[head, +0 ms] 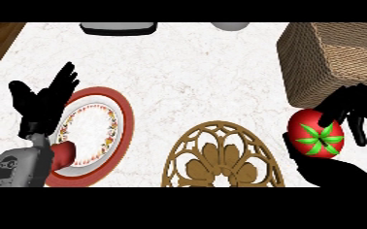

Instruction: Pick the tomato from the placemat and place it in the basket

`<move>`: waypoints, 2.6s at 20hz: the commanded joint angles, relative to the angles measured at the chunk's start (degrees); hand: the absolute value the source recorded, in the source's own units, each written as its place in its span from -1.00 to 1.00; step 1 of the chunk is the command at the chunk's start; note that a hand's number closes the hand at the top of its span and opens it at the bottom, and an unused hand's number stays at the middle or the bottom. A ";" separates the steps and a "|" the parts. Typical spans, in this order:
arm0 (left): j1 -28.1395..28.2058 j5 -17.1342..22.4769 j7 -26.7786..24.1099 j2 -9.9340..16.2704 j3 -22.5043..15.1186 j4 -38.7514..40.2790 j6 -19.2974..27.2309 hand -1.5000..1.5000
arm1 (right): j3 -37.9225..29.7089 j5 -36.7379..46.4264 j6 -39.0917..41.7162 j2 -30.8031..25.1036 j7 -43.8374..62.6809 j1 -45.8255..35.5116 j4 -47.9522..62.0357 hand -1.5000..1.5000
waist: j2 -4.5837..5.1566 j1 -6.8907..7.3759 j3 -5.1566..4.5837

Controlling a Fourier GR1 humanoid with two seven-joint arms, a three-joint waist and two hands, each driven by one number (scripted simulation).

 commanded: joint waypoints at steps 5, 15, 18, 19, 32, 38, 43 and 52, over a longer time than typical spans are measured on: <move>1.27 -0.02 -1.07 -0.10 0.11 -0.04 -0.74 0.00 | -23.04 -15.43 6.83 -10.11 -1.37 -17.38 16.40 1.00 | 0.03 0.18 0.15; -0.30 1.17 3.70 0.73 1.29 -2.59 -1.09 0.00 | -26.19 -13.45 1.54 -12.89 -22.88 -13.88 35.13 1.00 | -0.03 0.01 0.17; 1.78 -0.86 -2.99 -0.45 0.78 0.83 -0.98 0.00 | -28.58 -15.89 1.63 -14.69 -26.32 -16.38 42.44 1.00 | 0.00 0.01 0.15; -2.20 -1.34 1.04 -0.78 -0.12 1.45 0.20 0.00 | -29.29 -16.49 0.53 -13.67 -28.67 -14.58 42.81 1.00 | 0.01 -0.21 0.16; -2.30 0.07 -0.54 -0.25 1.68 2.91 -1.54 0.00 | -31.32 -14.32 -7.58 -18.06 -37.83 -25.20 69.23 -1.00 | 0.13 0.18 0.15; -0.15 1.15 0.72 1.07 2.41 -0.52 -3.35 0.00 | -34.02 -19.57 -8.45 -17.50 -41.11 -25.45 70.58 -1.00 | 0.00 0.14 0.16; -0.61 -0.94 1.23 -0.19 0.96 -0.78 -1.09 0.00 | -44.77 -27.70 -10.71 -18.49 -36.97 -25.42 72.30 -1.00 | -0.09 -0.22 0.22; 1.52 0.81 -0.42 0.76 2.74 -0.94 -2.88 0.00 | -57.52 -40.16 8.15 -36.67 -40.45 -19.09 89.02 -1.00 | 0.11 -0.41 0.25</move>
